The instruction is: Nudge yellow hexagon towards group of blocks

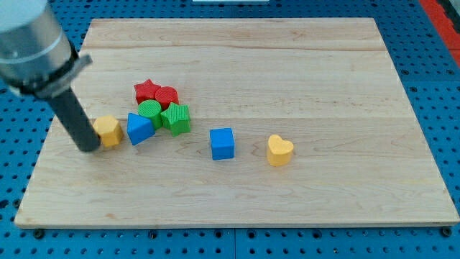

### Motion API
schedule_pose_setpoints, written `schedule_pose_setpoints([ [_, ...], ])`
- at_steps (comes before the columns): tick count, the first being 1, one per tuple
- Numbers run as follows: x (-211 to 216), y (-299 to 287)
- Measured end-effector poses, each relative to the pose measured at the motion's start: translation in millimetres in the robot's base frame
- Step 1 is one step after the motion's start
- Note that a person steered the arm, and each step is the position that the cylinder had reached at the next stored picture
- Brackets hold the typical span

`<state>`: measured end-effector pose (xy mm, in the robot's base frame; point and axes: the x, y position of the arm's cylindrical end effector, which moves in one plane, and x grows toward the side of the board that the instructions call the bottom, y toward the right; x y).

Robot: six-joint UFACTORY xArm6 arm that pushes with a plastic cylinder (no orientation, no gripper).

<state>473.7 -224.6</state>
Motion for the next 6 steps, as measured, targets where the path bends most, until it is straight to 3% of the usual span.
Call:
schedule_pose_setpoints([
  [1, -28.9, -17.5],
  [2, -4.1, -63.5],
  [3, 36.3, -18.2],
  [5, -13.5, 15.2],
  [6, -3.9, -6.7],
])
